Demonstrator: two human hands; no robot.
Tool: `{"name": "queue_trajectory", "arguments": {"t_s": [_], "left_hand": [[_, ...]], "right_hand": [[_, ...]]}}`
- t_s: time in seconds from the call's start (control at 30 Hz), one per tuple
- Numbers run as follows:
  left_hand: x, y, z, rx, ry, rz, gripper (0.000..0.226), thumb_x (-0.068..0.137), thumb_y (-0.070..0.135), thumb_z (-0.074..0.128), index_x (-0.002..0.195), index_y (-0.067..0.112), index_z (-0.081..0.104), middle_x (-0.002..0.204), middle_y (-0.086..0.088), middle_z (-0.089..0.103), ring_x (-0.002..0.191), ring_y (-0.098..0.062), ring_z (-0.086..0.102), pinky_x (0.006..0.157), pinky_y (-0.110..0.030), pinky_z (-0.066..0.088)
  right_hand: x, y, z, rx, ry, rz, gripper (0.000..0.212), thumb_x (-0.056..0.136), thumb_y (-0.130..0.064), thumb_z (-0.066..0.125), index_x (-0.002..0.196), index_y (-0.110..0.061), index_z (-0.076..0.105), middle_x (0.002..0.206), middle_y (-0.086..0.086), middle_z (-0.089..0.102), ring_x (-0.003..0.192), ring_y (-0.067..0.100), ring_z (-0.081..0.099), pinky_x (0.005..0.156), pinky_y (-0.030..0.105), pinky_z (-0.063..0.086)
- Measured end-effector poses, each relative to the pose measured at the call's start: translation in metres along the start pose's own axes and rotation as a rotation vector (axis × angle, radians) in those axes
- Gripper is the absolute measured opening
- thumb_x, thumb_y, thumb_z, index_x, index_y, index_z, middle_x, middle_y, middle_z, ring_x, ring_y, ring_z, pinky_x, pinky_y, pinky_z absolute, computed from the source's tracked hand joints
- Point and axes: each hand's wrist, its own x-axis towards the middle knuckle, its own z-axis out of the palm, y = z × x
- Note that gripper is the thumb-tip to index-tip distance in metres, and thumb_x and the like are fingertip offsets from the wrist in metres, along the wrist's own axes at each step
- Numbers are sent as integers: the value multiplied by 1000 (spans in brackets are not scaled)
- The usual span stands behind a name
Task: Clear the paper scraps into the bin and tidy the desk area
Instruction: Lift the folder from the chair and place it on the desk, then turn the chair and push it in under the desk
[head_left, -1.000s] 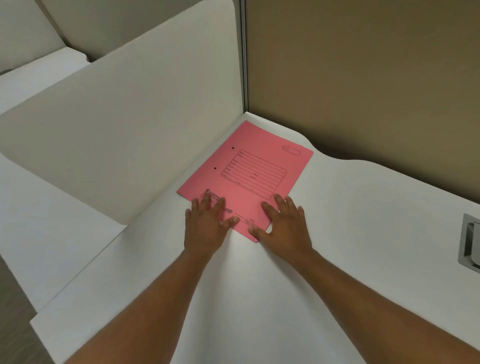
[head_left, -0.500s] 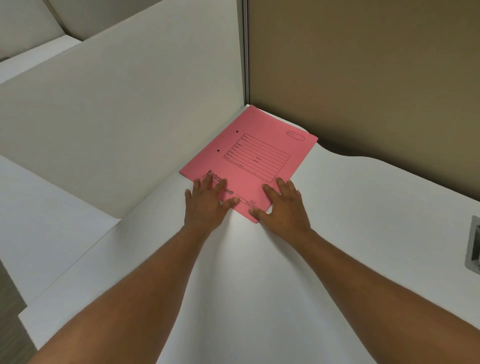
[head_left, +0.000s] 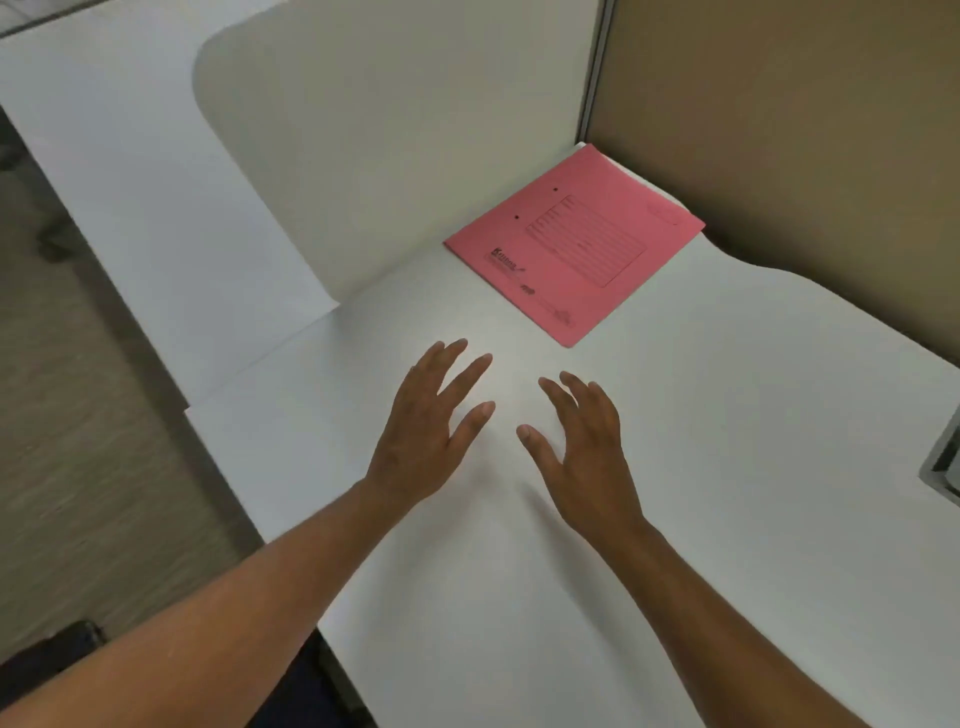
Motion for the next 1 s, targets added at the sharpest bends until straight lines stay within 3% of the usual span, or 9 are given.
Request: {"name": "queue_trajectory", "arguments": {"t_s": [0.13,0.27,0.37,0.47,0.73,0.87,1.0], "left_hand": [[-93,-2,-53,43,4,40,58,108,54,46,163,35,38,175,5,28,164,-13,14,130,-58,25],[-180,-7,-115,89,-41,39,60,108,57,43,163,35,37,175,4,27,165,-16,12,133,-57,16],[-245,-8,-171,144,-79,58,59,108,56,41,162,33,40,172,1,34,164,-21,18,131,-60,20],[-315,-4,-231,215,-167,122,57,109,53,43,162,32,39,168,0,40,162,-21,24,130,-59,23],[-477,7,-380,372,-354,185,55,110,50,44,161,31,42,161,-1,49,158,-21,32,128,-58,26],[-541,4,-442,345,-357,38,55,108,54,43,158,30,46,152,-2,56,146,-21,48,125,-56,32],[-605,-11,-489,349,-345,-127,57,107,61,38,159,38,40,162,-2,48,154,-17,38,129,-50,19]], "right_hand": [[-90,-48,21,32,-58,-20,68,99,-67,37,158,-34,38,168,-8,31,159,16,13,125,46,27],[-171,-101,42,-15,-121,-48,65,100,-67,39,158,-37,37,168,-8,31,158,18,20,125,47,26],[-235,-145,50,-40,-168,-88,62,103,-69,34,156,-39,36,168,-9,30,158,18,20,126,47,25],[-310,-196,50,-69,-181,-170,56,104,-66,35,148,-34,48,157,-5,46,147,19,36,120,42,31],[-470,-325,67,-95,-305,-323,65,100,-71,31,141,-29,59,143,-4,60,137,16,49,112,41,45],[-514,-356,79,-73,-405,-372,66,99,-73,34,142,-29,58,142,-3,59,136,17,49,107,42,49],[-554,-377,94,6,-499,-409,64,99,-71,37,139,-27,60,136,-5,61,128,14,54,100,37,52]]}}
